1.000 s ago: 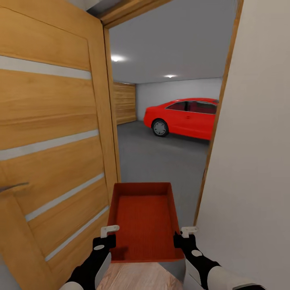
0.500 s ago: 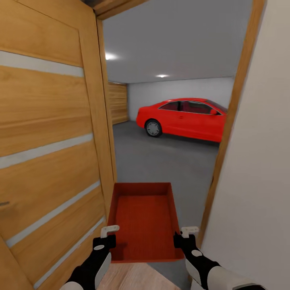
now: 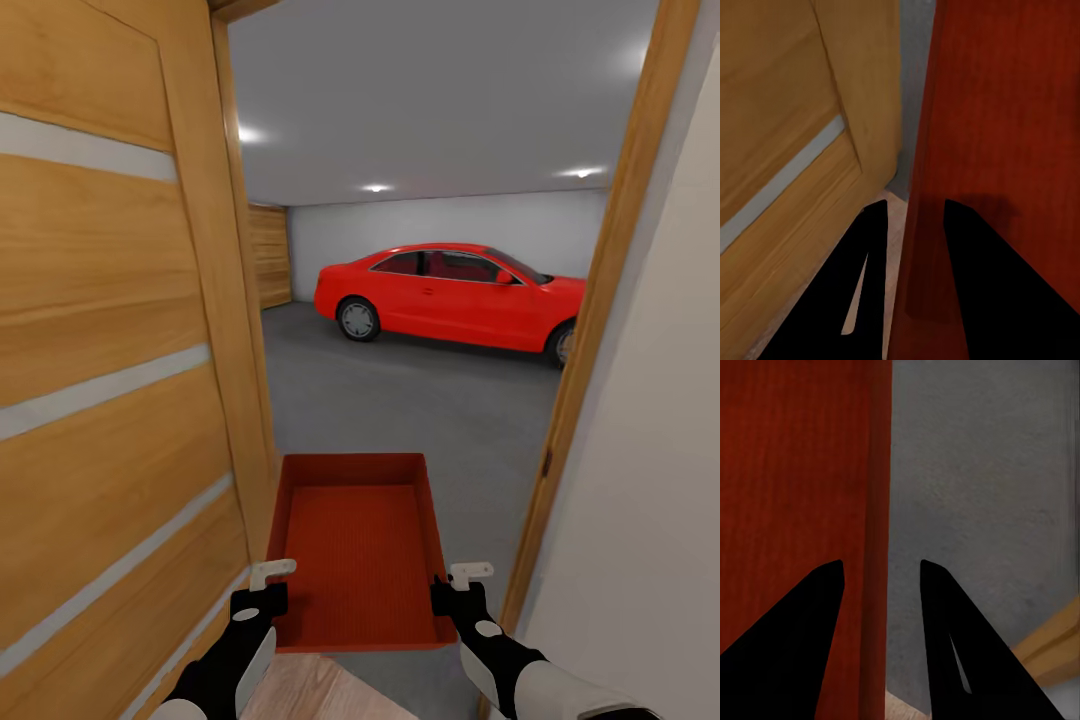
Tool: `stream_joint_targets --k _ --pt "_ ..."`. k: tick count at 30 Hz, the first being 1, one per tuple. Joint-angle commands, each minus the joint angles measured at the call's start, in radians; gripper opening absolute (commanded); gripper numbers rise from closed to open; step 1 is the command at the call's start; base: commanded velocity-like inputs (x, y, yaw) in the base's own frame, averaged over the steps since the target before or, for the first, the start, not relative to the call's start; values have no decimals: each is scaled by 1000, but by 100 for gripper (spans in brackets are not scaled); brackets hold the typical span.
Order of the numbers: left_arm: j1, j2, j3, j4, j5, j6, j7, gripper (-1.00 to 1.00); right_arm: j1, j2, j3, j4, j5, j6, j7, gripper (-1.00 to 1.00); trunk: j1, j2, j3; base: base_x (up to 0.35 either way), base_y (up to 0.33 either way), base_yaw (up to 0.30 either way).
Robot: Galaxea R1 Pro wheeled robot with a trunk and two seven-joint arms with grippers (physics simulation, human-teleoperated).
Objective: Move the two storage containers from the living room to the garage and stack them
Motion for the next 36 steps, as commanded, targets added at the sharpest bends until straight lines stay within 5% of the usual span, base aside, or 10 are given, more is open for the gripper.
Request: stream_joint_targets --k 1,36 --pt "-1 2 20 -51 4 6 6 -100 -1 -1 0 2 4 -1 -3 -100 1 -1 -2 245 221 -246" --pt "-1 2 20 -51 4 7 6 -100 -1 -1 0 2 4 0 -2 -100 1 -1 -2 245 221 -248"
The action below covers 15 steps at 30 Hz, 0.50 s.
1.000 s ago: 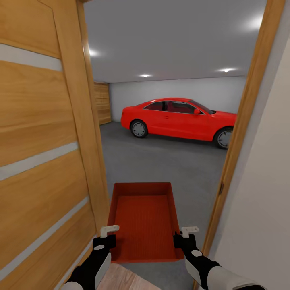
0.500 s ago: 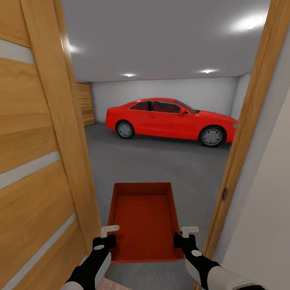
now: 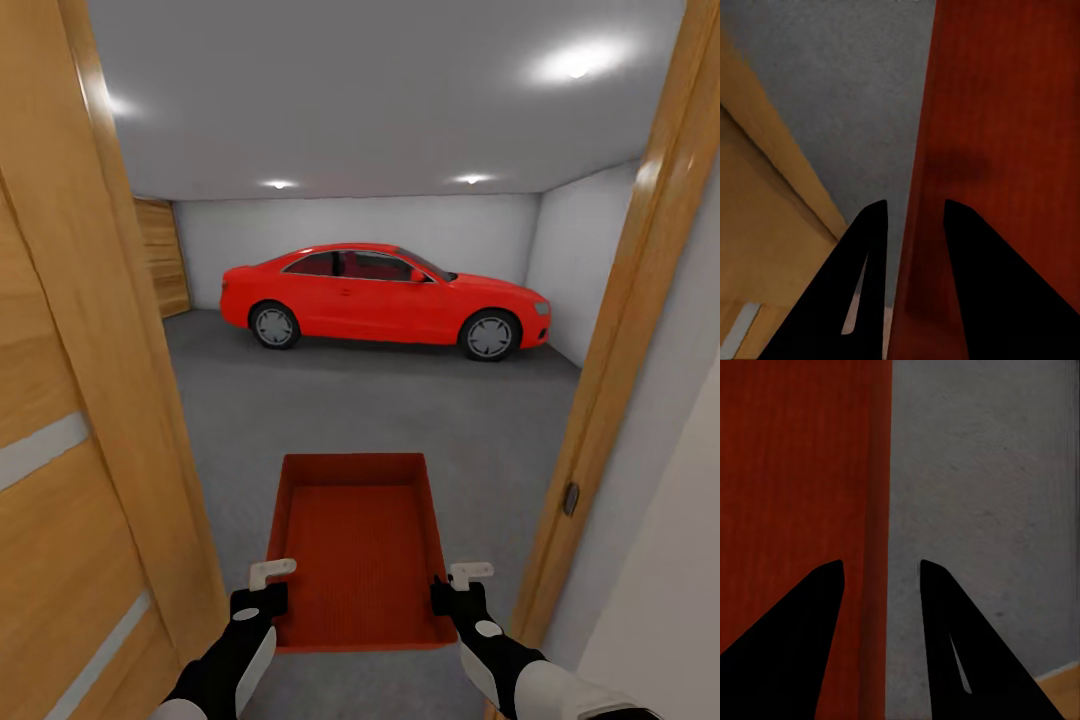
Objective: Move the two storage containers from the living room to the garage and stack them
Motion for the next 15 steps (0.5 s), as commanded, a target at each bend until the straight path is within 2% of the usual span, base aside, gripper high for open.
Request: stream_joint_targets --k 1,6,15 --pt "-1 2 20 -50 4 6 6 -100 -1 -1 0 2 4 0 -2 -100 1 -1 -2 246 221 -248" --pt "-1 2 21 -51 4 6 6 -100 -1 -1 0 2 4 -1 -3 -100 1 -1 -2 229 194 -201" --pt "-1 2 21 -52 4 4 6 -100 -1 -1 0 2 4 0 -3 -100 1 -1 -2 41 26 -19"
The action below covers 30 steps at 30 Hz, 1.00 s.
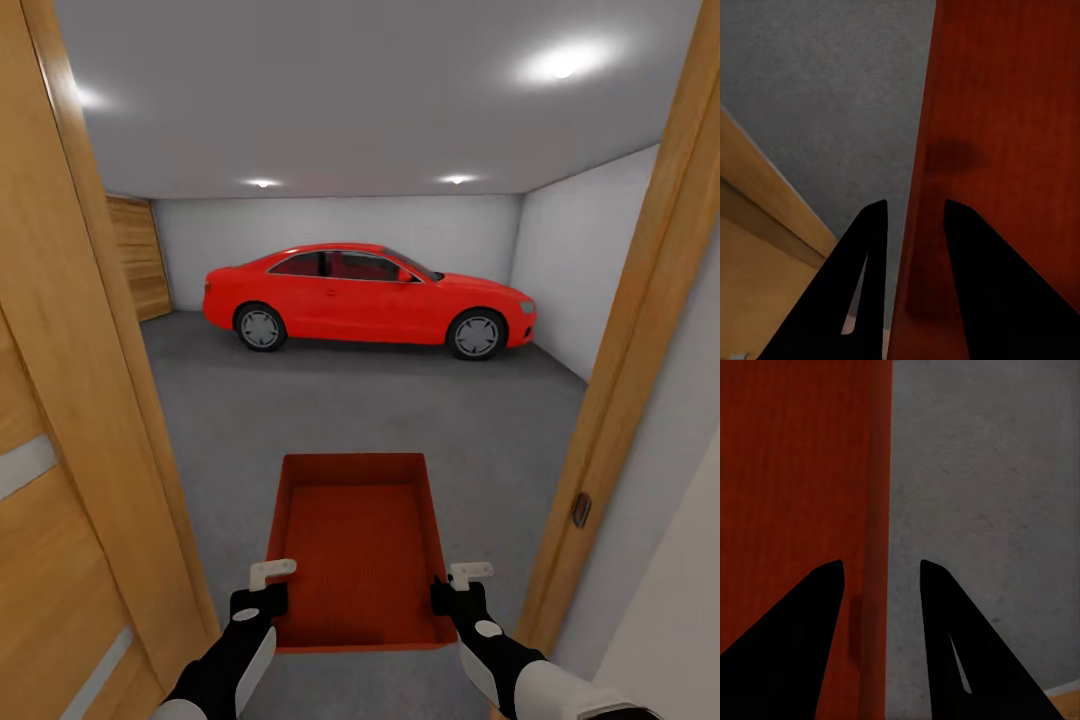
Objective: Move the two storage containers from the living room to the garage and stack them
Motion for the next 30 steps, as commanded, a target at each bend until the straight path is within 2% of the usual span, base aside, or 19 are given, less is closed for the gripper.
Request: stream_joint_targets --k 1,7,30 --pt "-1 2 20 -53 4 5 6 -100 0 -1 0 2 4 0 -3 -100 0 -1 -2 53 1 -1" --pt "-1 2 19 -52 2 5 6 -100 0 -1 0 1 4 0 -2 -100 0 -1 -2 224 0 0" --pt "-1 2 19 -52 2 6 6 -100 0 -1 0 2 4 0 -2 -100 0 -1 -2 317 0 0"
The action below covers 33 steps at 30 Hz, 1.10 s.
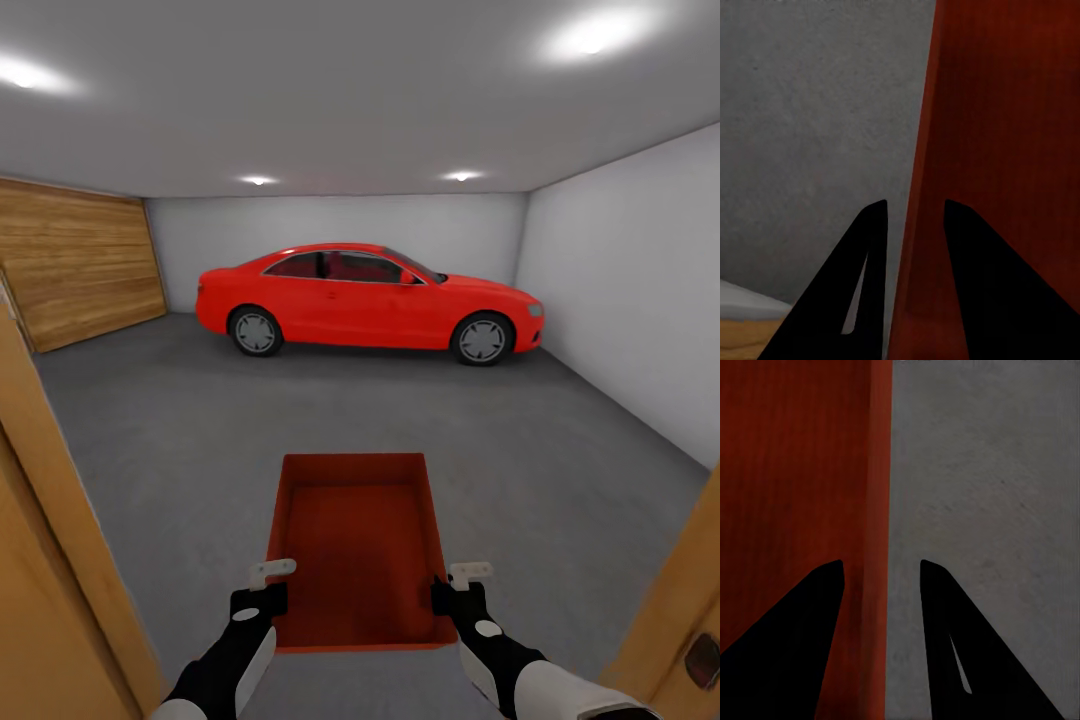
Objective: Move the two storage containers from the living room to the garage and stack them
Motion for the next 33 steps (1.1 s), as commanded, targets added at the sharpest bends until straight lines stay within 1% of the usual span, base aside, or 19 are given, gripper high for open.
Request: stream_joint_targets --k 1,29,30,31,33 --pt "-1 2 19 -51 3 6 7 -100 0 -1 0 2 4 0 -2 -100 1 -1 -2 319 0 0" --pt "-1 2 19 -51 3 6 7 -100 0 -1 0 2 4 0 -2 -100 1 -1 -2 319 0 0" --pt "0 2 1 -9 14 9 7 -100 -2 3 2 4 -13 -8 -9 -100 1 -1 -1 0 0 0" --pt "0 3 2 -9 14 7 7 -100 -2 4 22 4 -19 -7 -11 -100 1 -1 -1 0 0 0" --pt "0 4 2 -9 14 7 7 -100 -2 5 45 4 -39 -7 -10 -100 1 -1 -1 0 0 0"
